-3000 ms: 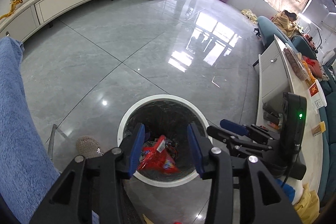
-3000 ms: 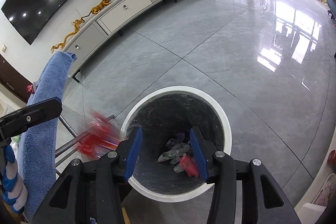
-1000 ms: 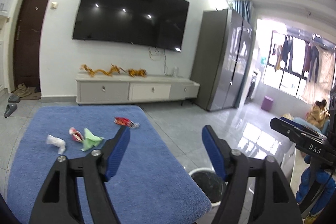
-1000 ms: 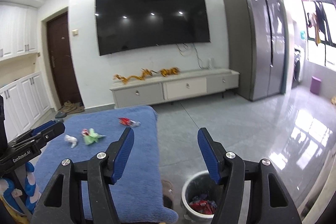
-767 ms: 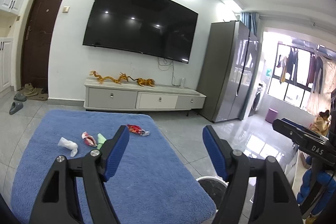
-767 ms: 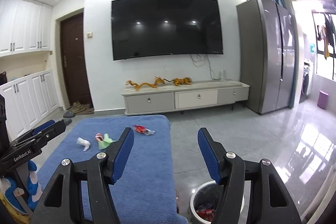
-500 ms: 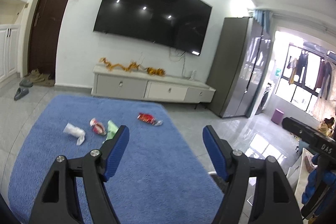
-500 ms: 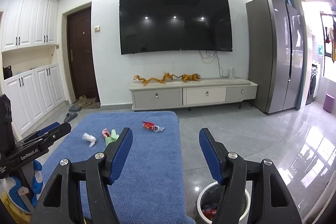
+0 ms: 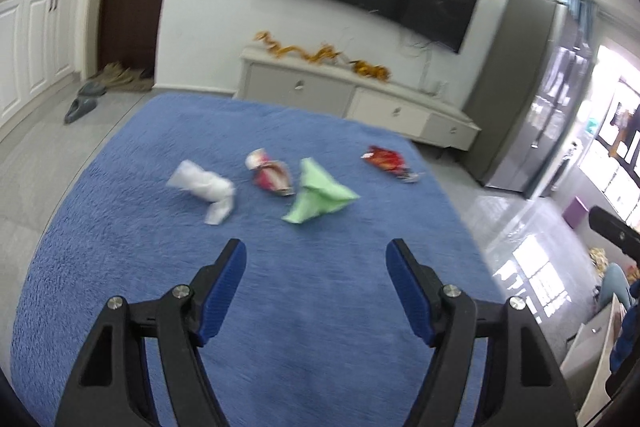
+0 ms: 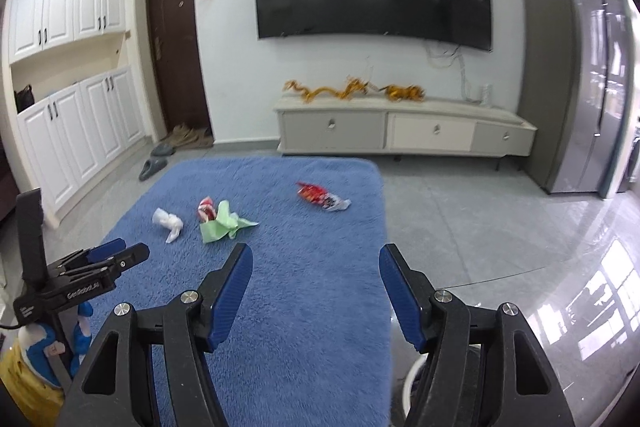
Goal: Collect trash
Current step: 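Grasp the white tissue with the left tool while the right tool grasps the green cloth, then carry both items over the trash bin and open both tools to drop them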
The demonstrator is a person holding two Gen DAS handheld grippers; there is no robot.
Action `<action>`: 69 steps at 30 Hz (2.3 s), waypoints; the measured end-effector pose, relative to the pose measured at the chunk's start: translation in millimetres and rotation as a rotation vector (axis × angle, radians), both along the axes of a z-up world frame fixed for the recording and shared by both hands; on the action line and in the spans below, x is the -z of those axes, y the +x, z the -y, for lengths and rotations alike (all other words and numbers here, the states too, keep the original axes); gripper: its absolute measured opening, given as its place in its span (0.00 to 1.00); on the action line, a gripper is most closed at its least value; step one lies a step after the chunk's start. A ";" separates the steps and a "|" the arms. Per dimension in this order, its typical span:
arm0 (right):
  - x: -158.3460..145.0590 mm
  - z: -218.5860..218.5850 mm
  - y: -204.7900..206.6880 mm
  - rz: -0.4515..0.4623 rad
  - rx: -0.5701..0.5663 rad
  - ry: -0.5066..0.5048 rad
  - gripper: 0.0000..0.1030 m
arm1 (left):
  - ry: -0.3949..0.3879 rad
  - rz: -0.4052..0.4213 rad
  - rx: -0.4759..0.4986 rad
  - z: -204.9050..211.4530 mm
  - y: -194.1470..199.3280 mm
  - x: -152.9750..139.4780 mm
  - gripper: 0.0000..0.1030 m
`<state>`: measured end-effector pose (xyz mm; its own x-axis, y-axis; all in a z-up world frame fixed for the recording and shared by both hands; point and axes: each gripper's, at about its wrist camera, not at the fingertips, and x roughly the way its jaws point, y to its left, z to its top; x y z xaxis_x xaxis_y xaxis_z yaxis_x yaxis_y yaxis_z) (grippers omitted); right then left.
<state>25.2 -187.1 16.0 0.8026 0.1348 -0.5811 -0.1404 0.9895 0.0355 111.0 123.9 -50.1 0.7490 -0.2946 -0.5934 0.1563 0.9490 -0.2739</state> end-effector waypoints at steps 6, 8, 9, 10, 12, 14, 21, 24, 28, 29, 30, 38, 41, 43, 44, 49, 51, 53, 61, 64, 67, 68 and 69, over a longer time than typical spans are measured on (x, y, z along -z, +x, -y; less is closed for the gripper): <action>30.5 -12.5 46.6 -0.079 -0.074 0.016 0.62 | 0.008 -0.063 -0.081 -37.3 44.4 24.0 0.69; 40.6 -18.7 62.5 -0.101 -0.099 0.018 0.64 | 0.008 -0.092 -0.093 -45.1 60.3 33.0 0.70; 44.8 -22.4 69.7 -0.110 -0.111 0.019 0.64 | 0.004 -0.108 -0.094 -47.8 66.2 36.8 0.71; 49.0 -26.0 77.9 -0.119 -0.124 0.020 0.64 | -0.005 -0.127 -0.098 -50.9 73.6 41.9 0.72; 55.1 -33.5 93.1 -0.132 -0.152 0.025 0.64 | -0.011 -0.150 -0.109 -54.4 85.7 48.7 0.72; 60.2 -42.7 107.7 -0.140 -0.182 0.033 0.65 | 0.003 -0.158 -0.123 -55.7 97.1 51.7 0.72; 78.3 -81.3 152.1 -0.161 -0.283 0.038 0.69 | -0.011 -0.195 -0.163 -63.5 140.5 62.8 0.72; 87.2 -98.0 168.0 -0.169 -0.319 0.044 0.69 | -0.005 -0.182 -0.169 -62.7 151.1 67.8 0.72; 99.0 -117.1 184.1 -0.183 -0.351 0.043 0.70 | 0.007 -0.177 -0.169 -59.8 156.9 77.8 0.71; 102.6 -121.3 187.3 -0.190 -0.359 0.041 0.70 | 0.005 -0.181 -0.164 -59.6 158.4 80.1 0.71; 106.6 -125.7 190.8 -0.196 -0.366 0.038 0.70 | -0.002 -0.182 -0.159 -59.9 159.2 80.7 0.71; 134.8 -145.3 210.0 -0.255 -0.384 0.003 0.70 | 0.014 -0.165 -0.120 -52.4 161.3 81.9 0.49; 144.0 -144.7 212.0 -0.277 -0.378 -0.004 0.64 | 0.023 -0.165 -0.104 -47.1 162.7 82.3 0.40; 148.6 -143.4 212.0 -0.289 -0.377 -0.014 0.51 | 0.023 -0.164 -0.096 -45.3 162.6 82.5 0.35; 149.7 -142.9 211.1 -0.289 -0.375 -0.012 0.46 | 0.023 -0.163 -0.093 -44.5 162.7 82.4 0.33; 140.1 -130.0 197.9 -0.276 -0.370 0.024 0.32 | 0.034 -0.148 -0.076 -40.2 161.1 80.2 0.27; 133.9 -126.5 188.5 -0.269 -0.375 0.027 0.31 | 0.041 -0.141 -0.078 -40.3 158.4 78.1 0.26; 125.4 -121.7 178.1 -0.258 -0.372 0.026 0.30 | 0.028 -0.140 -0.078 -41.6 154.4 73.4 0.26; 75.3 -90.8 127.8 -0.173 -0.305 0.012 0.30 | -0.035 -0.054 0.001 -41.3 104.1 26.4 0.25; 60.2 -76.6 105.7 -0.144 -0.267 0.025 0.30 | -0.032 -0.007 0.026 -38.4 82.3 7.2 0.25; 46.0 -59.5 82.1 -0.113 -0.223 0.047 0.30 | -0.035 0.037 0.047 -34.5 61.0 -12.6 0.25; 40.0 -52.4 71.4 -0.100 -0.205 0.058 0.30 | -0.036 0.052 0.055 -32.1 52.8 -19.5 0.25; 35.0 -46.9 64.5 -0.088 -0.191 0.064 0.30 | -0.038 0.060 0.059 -29.8 48.1 -23.7 0.25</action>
